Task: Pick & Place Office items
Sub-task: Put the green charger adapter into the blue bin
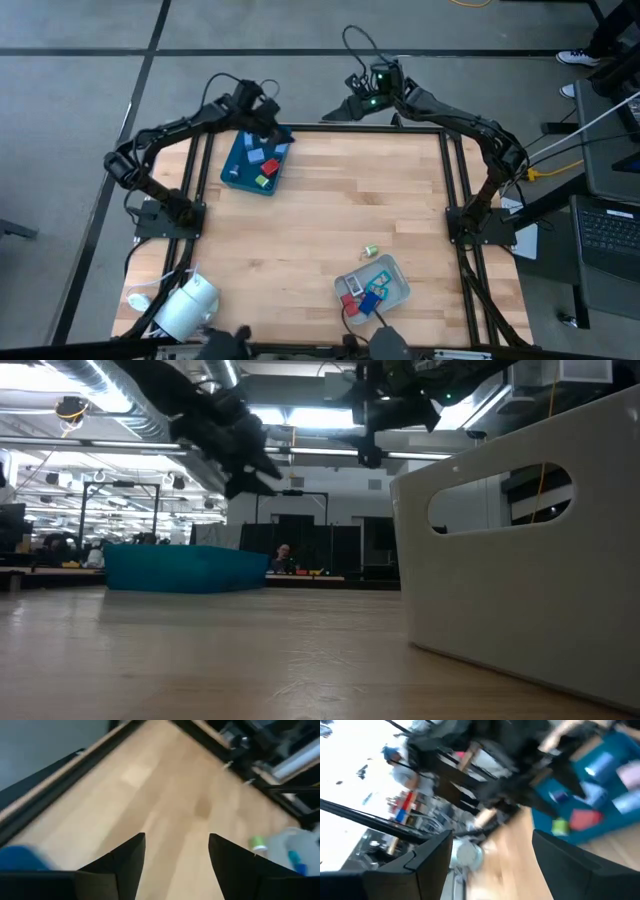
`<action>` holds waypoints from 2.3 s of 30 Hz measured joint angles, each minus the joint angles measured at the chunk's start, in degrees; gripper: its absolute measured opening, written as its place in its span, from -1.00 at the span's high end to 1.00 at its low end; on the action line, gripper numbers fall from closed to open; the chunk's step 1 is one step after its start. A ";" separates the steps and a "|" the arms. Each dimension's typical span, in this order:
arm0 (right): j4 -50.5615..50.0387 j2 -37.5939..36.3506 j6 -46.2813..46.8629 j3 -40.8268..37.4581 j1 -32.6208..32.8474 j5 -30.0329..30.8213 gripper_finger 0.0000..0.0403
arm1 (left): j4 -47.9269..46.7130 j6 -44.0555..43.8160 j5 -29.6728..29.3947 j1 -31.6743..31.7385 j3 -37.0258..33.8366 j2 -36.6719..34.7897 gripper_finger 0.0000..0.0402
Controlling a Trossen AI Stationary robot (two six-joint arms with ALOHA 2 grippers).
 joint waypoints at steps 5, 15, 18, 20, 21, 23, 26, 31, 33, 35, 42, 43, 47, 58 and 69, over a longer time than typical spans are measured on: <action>-24.01 -3.27 -17.80 -0.04 2.79 6.88 -0.38 | 1.95 -4.16 -5.07 -7.29 0.00 0.00 -0.05; -51.53 -7.26 -45.84 -2.28 13.54 29.16 -0.38 | 4.00 -11.83 -12.83 -11.37 0.00 0.00 -0.05; -48.71 -9.34 -47.49 -7.62 16.72 29.24 -0.38 | 5.54 -13.67 -13.47 -11.58 0.00 0.00 -0.03; -46.33 -11.17 -48.05 -12.69 18.61 29.56 -0.38 | 6.77 -13.59 -13.96 -12.11 0.00 0.00 -0.02; -45.29 -12.23 -48.31 -15.55 19.55 29.63 -0.38 | 7.08 -13.41 -14.07 -12.31 0.00 0.00 -0.01; -42.41 -14.90 -49.13 -21.07 21.42 29.91 -0.38 | 7.22 -13.37 -14.14 -12.57 0.00 0.00 0.00; -39.94 -18.40 -49.98 -27.46 24.30 31.46 -0.38 | 7.14 -14.12 -14.50 -12.78 0.00 0.00 0.00; -36.78 -20.23 -51.07 -32.07 29.61 37.37 -0.38 | 7.34 -15.08 -15.61 -13.18 0.00 0.15 0.00; -34.59 -20.16 -50.59 -32.92 31.22 37.32 -0.38 | 7.49 -16.14 -16.58 -13.18 0.00 0.22 0.00; -31.47 -19.51 -49.98 -33.50 32.62 37.81 -0.38 | 8.49 -16.78 -16.83 -13.13 0.00 0.24 0.00; -27.63 -14.28 -49.64 -33.64 35.57 38.95 -0.37 | 9.65 -18.81 -16.83 -13.16 0.00 0.26 0.01; -27.67 -13.26 -49.67 -33.66 35.82 38.55 -0.36 | 9.60 -18.81 -16.84 -13.14 0.00 0.28 0.01; -26.25 -9.90 -49.45 -33.66 37.36 36.80 -0.32 | 9.53 -18.79 -16.84 -13.14 0.00 0.28 0.01; -24.50 -8.14 -45.19 -34.30 40.59 32.54 -0.28 | 9.26 -18.72 -16.75 -13.48 0.00 0.31 0.01; -21.44 -8.12 -42.98 -39.48 40.67 32.11 -0.28 | 8.43 -17.67 -16.70 -15.11 0.00 0.31 0.01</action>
